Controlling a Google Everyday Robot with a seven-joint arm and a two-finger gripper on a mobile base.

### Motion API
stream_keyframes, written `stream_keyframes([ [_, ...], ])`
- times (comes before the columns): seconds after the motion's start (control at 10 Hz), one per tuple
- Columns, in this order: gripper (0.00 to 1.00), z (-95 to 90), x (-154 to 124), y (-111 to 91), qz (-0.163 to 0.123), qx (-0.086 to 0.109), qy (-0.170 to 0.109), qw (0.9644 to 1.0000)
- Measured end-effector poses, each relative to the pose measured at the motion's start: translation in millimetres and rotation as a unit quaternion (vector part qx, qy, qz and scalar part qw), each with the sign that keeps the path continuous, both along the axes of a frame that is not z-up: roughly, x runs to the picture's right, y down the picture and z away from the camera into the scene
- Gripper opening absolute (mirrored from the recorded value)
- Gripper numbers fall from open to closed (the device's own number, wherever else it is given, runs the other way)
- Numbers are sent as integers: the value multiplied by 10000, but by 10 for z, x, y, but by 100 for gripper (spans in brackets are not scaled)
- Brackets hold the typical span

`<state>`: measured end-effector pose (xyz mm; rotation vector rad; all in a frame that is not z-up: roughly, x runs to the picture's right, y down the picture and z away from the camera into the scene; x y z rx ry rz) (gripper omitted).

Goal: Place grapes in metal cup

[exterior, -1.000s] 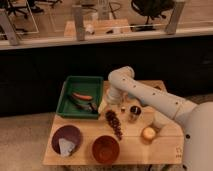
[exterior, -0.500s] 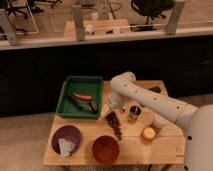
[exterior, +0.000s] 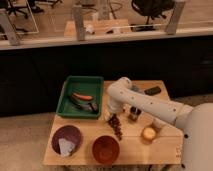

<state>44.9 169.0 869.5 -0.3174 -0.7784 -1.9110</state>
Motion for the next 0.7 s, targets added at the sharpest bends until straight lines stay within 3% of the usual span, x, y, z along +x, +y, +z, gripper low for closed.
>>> stream_keyframes([
  [0.2, 24, 14, 8, 32, -58, -15, 3, 10000],
  [0.4, 5, -19, -27, -52, 105, -198, -188, 9996],
  [0.7, 0, -132, 24, -310, 675, -571, -578, 9944],
])
